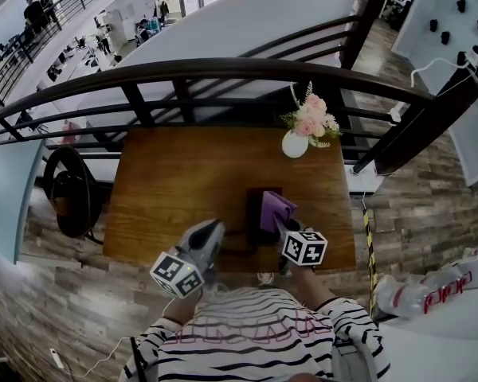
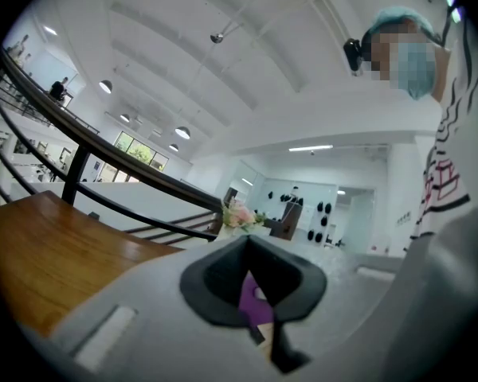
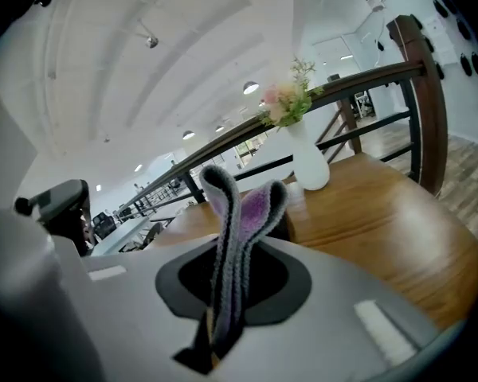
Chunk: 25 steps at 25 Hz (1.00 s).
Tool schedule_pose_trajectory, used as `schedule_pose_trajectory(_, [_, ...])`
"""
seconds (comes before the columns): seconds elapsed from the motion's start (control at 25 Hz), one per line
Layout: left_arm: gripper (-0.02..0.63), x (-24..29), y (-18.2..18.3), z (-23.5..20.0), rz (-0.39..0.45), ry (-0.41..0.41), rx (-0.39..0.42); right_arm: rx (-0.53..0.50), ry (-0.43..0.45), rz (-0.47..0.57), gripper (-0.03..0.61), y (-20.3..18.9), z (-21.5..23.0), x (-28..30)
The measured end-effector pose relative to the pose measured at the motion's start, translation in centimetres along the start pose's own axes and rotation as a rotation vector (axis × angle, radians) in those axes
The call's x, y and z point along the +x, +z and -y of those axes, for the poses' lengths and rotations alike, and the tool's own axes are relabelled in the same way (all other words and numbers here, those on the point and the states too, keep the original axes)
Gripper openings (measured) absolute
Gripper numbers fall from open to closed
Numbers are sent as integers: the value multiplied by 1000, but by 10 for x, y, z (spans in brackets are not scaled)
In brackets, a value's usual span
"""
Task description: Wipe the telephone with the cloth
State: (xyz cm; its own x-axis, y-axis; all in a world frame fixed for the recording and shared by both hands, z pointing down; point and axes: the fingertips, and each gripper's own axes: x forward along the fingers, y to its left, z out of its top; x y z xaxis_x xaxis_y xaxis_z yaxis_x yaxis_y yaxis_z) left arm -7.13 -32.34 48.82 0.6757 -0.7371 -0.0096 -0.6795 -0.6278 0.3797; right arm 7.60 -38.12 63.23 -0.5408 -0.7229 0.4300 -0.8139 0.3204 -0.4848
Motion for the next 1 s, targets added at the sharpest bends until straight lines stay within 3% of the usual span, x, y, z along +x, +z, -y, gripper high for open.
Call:
schedule_pose_trajectory(0.16, [2,-16,2,-7,6,15,0,4,105,-30,37,-19,-49,14])
schedule_pose_trajectory(0.32, [2,-27,3,-9,13,37,-1,-4,129,-91,37,-44,-66,34])
schedule_pose_trajectory(0.6, [2,-30,1,-6,7,40,-6,-21,11,-139,37,-60,-22,42])
schedule_pose_trajectory(1.0, [0,5,-8,15,-22,-51,-7,15,-183,-96,37,-45,67,1])
